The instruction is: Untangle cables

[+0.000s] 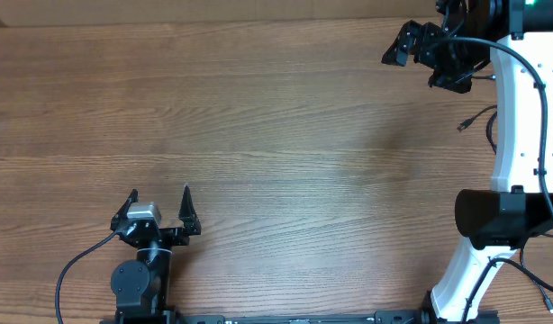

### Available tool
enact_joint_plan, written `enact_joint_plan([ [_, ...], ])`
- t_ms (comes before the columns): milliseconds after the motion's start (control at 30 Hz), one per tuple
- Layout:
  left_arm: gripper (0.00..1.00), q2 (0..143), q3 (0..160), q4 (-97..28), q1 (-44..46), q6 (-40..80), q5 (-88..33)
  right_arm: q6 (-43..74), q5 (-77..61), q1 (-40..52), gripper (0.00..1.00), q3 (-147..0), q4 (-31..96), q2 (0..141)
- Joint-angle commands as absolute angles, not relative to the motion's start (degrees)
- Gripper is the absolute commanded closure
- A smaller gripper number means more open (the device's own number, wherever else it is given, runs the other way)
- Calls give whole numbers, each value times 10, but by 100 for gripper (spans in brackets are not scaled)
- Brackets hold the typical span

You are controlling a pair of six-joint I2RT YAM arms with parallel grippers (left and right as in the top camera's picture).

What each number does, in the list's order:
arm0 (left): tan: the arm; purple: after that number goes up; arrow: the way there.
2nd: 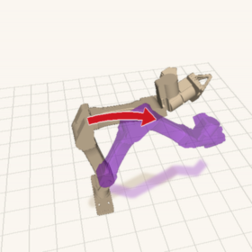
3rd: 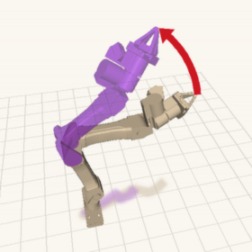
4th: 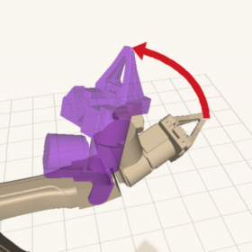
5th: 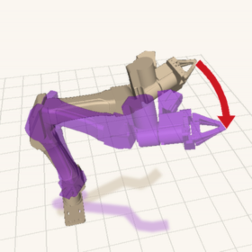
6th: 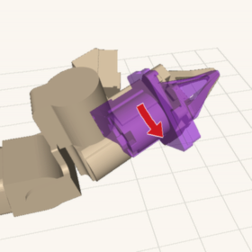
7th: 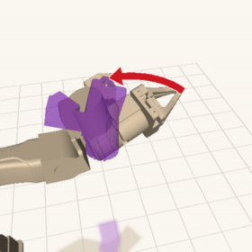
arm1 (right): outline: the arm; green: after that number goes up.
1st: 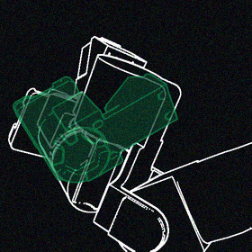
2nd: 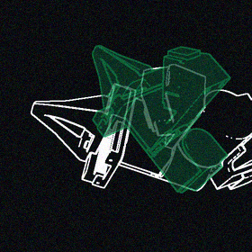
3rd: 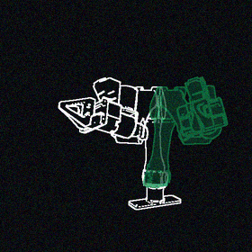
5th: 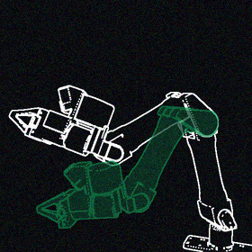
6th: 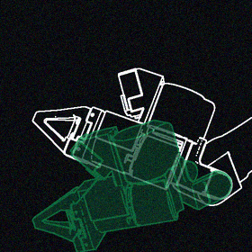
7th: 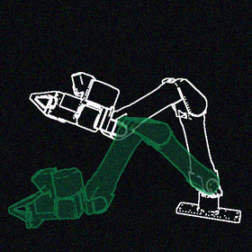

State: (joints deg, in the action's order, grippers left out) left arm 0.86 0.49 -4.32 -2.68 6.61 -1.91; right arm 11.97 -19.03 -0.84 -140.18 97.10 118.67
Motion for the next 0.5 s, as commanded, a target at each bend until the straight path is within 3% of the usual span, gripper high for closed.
enact_joint_plan([
  [0, 1, 2, 3, -45, -30, 47, -31, 117, -185, -7, 0, -1402, 969, 1186],
  [467, 0, 2, 3, -41, -30, -17, -69, 117, -185, -7, 0, -1402, 969, 1186],
])
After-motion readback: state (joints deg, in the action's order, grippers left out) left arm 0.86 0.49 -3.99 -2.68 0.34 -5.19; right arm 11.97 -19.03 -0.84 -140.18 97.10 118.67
